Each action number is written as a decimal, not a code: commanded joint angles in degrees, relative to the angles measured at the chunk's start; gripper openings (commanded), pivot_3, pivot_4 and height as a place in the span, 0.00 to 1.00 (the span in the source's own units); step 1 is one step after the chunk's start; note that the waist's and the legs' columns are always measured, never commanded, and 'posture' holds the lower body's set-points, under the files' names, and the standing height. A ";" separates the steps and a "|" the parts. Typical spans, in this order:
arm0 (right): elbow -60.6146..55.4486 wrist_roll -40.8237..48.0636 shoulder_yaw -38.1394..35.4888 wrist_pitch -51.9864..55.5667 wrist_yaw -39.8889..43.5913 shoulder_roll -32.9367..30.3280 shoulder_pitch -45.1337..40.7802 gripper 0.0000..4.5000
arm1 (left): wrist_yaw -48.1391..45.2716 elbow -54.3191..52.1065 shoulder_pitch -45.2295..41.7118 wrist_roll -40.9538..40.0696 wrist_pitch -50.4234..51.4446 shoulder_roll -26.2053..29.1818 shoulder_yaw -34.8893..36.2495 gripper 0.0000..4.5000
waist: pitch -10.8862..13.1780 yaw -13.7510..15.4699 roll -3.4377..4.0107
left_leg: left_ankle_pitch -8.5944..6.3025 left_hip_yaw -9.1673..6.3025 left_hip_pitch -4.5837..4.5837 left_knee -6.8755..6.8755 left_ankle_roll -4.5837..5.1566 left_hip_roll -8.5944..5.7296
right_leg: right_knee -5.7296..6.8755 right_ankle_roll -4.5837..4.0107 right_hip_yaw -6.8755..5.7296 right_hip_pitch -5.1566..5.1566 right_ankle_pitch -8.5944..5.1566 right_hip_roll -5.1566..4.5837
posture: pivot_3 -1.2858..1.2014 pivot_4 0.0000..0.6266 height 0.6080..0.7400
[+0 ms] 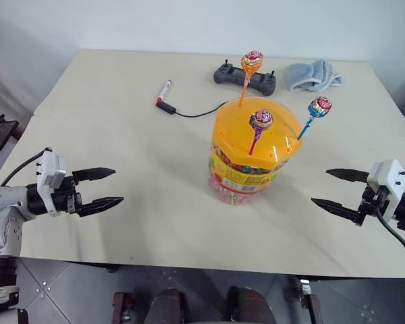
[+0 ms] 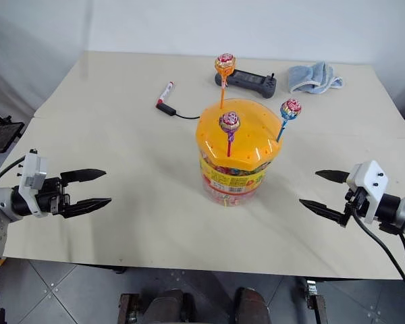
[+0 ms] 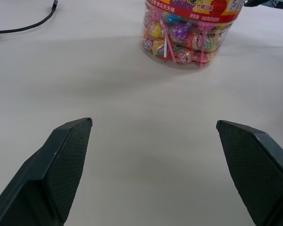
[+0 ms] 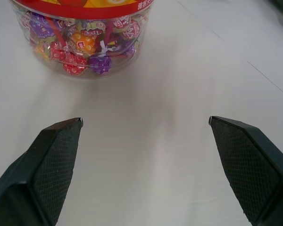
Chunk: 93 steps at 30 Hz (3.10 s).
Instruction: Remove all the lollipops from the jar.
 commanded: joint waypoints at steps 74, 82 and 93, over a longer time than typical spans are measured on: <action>-34.67 24.99 -28.95 8.08 -9.58 6.67 21.23 1.00 | -1.27 11.65 -59.00 -2.13 4.16 -35.55 -18.34 0.01 | 0.10 1.58 -0.19 | -0.14 -0.11 -0.20 0.82 0.25 -0.10 | 0.42 0.01 0.04 0.06 0.01 -0.06 | 0.52 0.24 1.00; -31.25 26.06 -27.06 8.84 -6.78 3.61 18.08 1.00 | 5.95 8.84 -63.01 -1.22 7.61 -31.50 -14.47 0.01 | 0.10 1.44 -0.19 | -0.15 -0.11 -0.19 0.83 0.26 -0.10 | 0.43 0.01 0.04 0.06 0.01 -0.06 | 0.52 0.24 1.00; -24.55 24.99 -21.35 9.37 -3.36 1.11 12.45 1.00 | 28.66 -3.48 -53.99 8.40 33.43 -10.86 -14.38 0.01 | 0.10 1.06 -0.19 | -0.15 -0.12 -0.13 0.81 0.26 -0.08 | 0.51 0.01 0.10 0.05 0.01 -0.06 | 0.52 0.24 1.00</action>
